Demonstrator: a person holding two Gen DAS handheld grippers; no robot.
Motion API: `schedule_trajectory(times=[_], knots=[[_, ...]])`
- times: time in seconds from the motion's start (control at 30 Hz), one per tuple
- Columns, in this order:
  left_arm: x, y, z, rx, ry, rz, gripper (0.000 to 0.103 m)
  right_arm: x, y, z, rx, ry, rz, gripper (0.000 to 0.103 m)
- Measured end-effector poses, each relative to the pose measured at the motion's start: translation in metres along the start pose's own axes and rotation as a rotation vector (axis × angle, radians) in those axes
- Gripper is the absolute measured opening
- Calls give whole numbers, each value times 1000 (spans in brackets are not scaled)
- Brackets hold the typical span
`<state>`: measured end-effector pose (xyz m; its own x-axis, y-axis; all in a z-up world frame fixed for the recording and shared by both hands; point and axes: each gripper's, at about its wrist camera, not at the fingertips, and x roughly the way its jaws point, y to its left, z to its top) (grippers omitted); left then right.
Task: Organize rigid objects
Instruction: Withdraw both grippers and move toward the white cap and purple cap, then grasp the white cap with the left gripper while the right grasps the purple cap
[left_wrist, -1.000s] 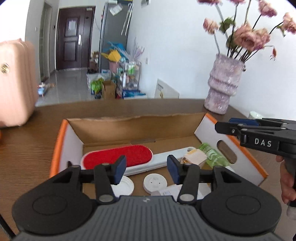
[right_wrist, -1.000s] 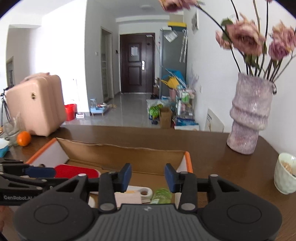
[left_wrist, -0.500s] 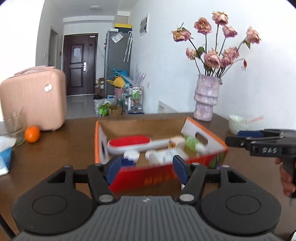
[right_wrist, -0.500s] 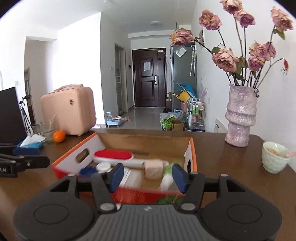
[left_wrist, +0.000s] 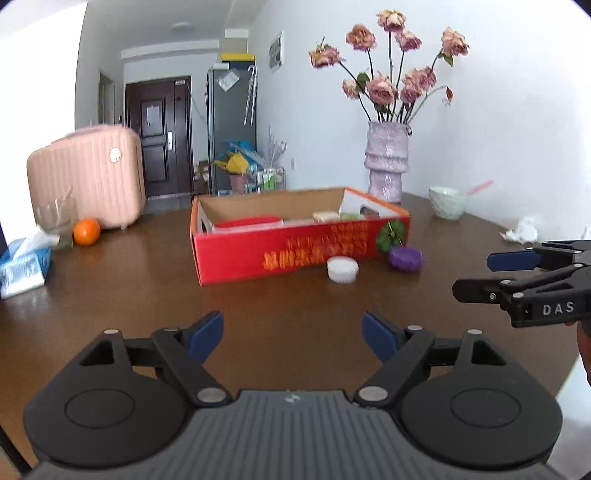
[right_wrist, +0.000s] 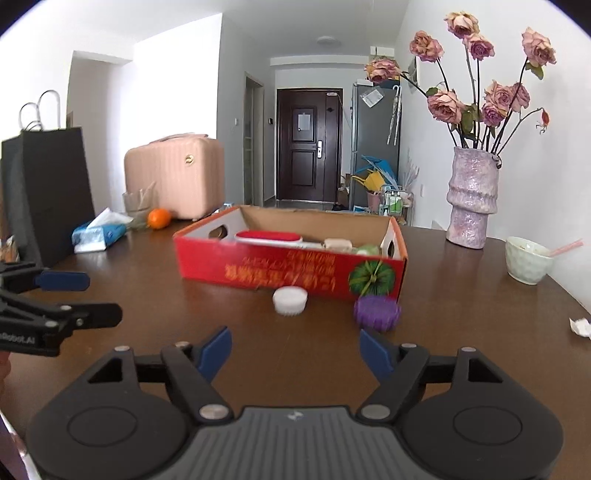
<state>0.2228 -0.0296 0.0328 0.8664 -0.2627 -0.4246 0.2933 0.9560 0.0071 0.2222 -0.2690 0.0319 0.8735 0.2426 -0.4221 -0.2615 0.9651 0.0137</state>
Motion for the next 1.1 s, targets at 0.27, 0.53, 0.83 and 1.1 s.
schedule_trajectory(times=[0.27, 0.53, 0.83, 1.1], knots=[[-1, -4, -20, -17, 66, 20, 85, -22, 5, -41, 36, 64, -10, 83], [10, -12, -18, -23, 76, -4, 85, -17, -8, -42, 90, 56, -43, 83], [50, -9, -7, -62, 146, -15, 85, 26, -38, -23, 134, 69, -74, 82], [119, -18, 42, 10, 148, -25, 90, 91, -76, 18, 122, 112, -58, 82]])
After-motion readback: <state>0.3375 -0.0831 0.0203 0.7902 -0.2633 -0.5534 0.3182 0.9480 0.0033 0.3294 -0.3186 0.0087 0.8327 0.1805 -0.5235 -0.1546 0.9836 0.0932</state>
